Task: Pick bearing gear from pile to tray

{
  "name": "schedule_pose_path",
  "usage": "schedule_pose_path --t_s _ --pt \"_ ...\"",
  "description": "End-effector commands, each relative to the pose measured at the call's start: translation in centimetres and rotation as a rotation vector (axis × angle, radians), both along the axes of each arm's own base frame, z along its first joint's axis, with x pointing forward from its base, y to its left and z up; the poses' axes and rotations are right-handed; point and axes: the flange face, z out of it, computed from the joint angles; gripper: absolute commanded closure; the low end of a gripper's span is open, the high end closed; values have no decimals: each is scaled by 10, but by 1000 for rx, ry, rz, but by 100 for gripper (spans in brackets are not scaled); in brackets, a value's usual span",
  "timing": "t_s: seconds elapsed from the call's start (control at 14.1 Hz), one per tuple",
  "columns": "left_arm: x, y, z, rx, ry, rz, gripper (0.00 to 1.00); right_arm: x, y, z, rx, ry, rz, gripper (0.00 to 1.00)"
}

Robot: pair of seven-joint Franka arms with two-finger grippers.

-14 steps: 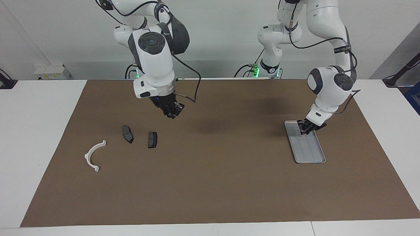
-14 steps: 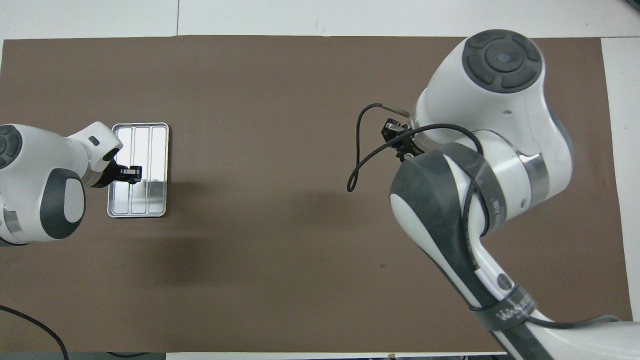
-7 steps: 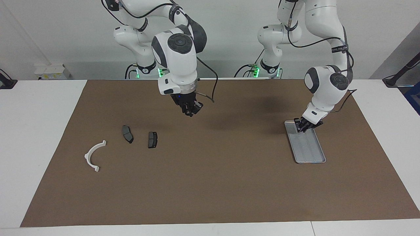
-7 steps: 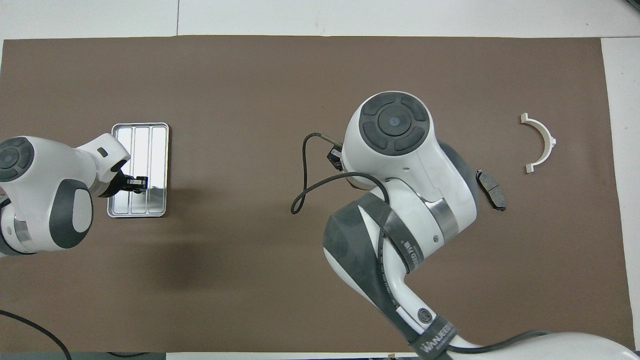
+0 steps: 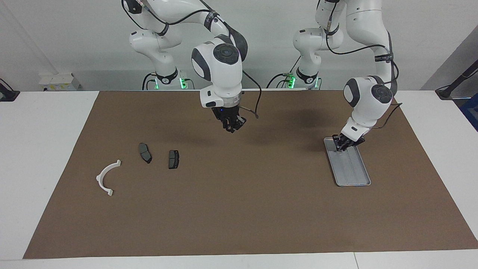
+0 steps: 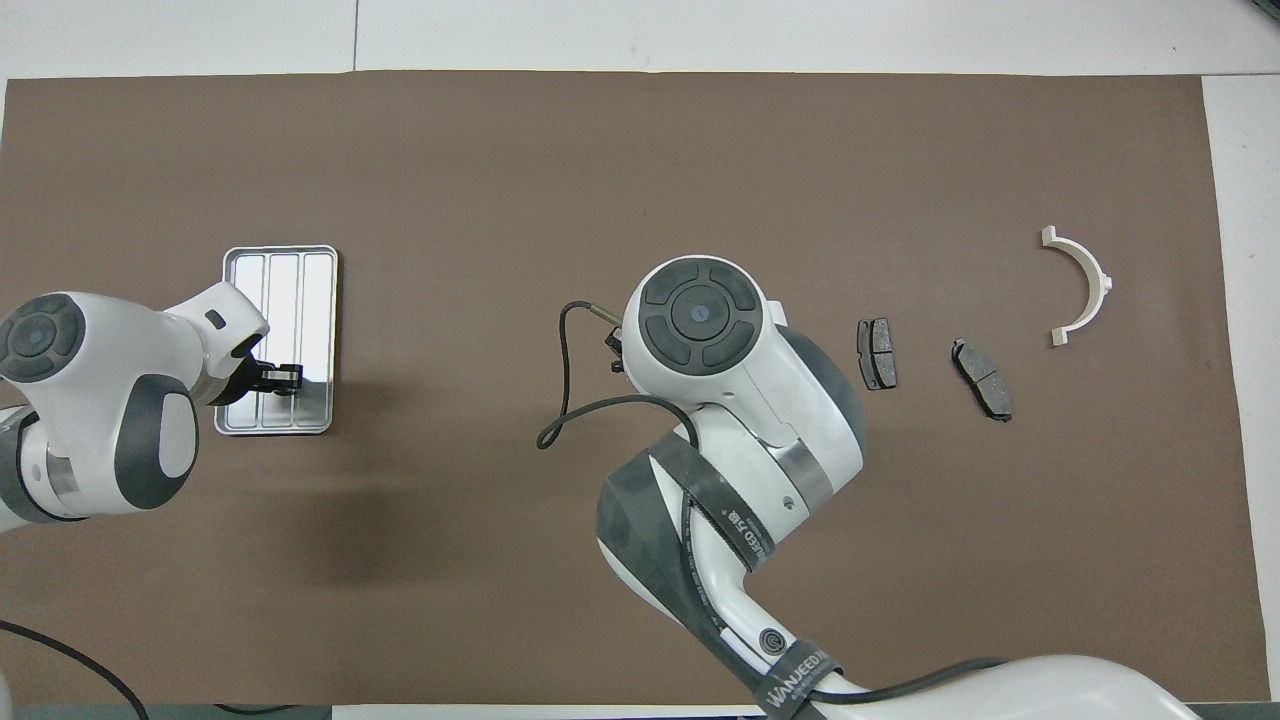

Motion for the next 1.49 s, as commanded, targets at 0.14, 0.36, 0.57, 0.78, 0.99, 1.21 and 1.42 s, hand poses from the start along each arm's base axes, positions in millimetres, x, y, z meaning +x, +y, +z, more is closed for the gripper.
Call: schedule_pose_path --t_s 0.14,0.36,0.57,0.78,0.99,1.21,1.42 --pt "-7 1 0 -10 -19 -9 84 -14 26 -33 13 -30 -37 100" --pt "-7 1 -1 -10 -22 -8 84 -21 47 -69 -30 -45 -34 100" --pt "-6 1 -1 -10 -22 -12 34 -28 68 -107 -28 -62 -38 100" --pt "-5 1 1 -10 -25 -10 32 -32 76 -121 -28 -53 -37 100" --pt "8 -11 9 -12 -39 -20 32 -30 75 -130 -20 -56 -41 100" --pt "12 -12 14 -12 -52 -20 32 -35 72 -138 -12 -59 -39 100" --pt "15 -23 17 -17 -65 30 32 -36 69 -141 -7 -61 -56 100"
